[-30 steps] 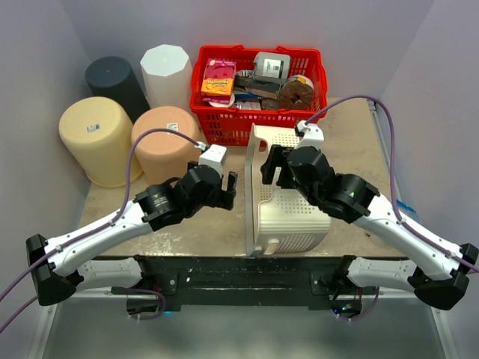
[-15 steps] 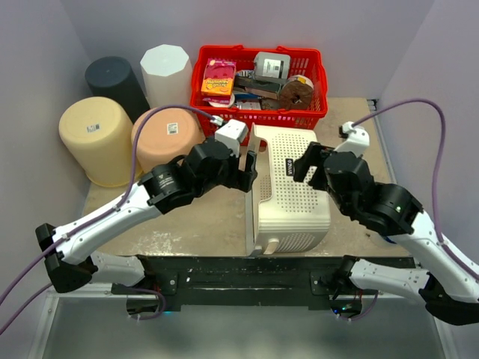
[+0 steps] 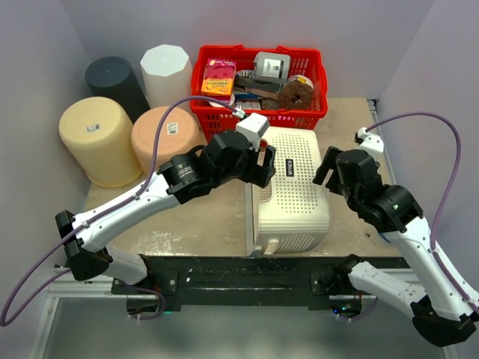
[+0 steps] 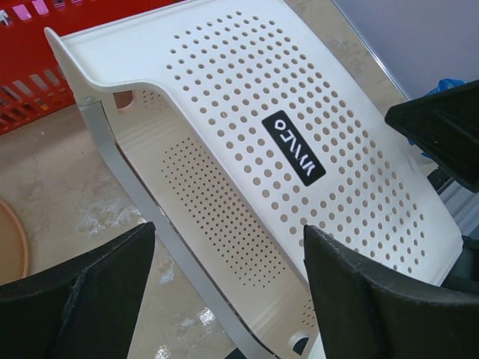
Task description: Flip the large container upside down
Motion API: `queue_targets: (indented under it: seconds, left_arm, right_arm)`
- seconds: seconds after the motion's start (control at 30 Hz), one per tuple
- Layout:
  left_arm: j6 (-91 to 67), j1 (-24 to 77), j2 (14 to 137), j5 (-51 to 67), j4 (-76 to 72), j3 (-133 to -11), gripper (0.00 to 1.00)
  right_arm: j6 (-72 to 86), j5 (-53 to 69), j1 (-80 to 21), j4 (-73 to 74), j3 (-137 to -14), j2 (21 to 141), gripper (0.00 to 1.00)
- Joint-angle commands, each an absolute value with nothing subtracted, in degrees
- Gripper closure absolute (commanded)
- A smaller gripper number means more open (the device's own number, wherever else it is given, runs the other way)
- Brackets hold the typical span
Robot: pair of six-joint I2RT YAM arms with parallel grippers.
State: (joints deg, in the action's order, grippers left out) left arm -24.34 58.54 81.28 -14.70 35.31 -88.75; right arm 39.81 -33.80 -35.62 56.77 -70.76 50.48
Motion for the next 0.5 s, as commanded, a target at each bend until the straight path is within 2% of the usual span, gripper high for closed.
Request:
queue_targets:
  seconds: [0.0, 0.3, 0.47]
  left_arm:
    - [-23.20, 59.50, 83.31, -13.88, 34.28, -91.93, 0.16]
    - [-23.47, 59.68, 86.92, -14.76, 34.37, -91.93, 0.24]
    - [-23.90, 59.77, 87.45, -16.17, 33.93, -90.79, 0.38]
  right_arm:
    - [34.90, -25.24, -30.33, 52.03, -68.74, 50.89, 0.18]
    - [32.43, -18.81, -25.84, 47.55, -66.01, 51.33, 0.18]
    - [31.99, -13.37, -24.00, 44.04, -64.07, 51.06, 0.18]
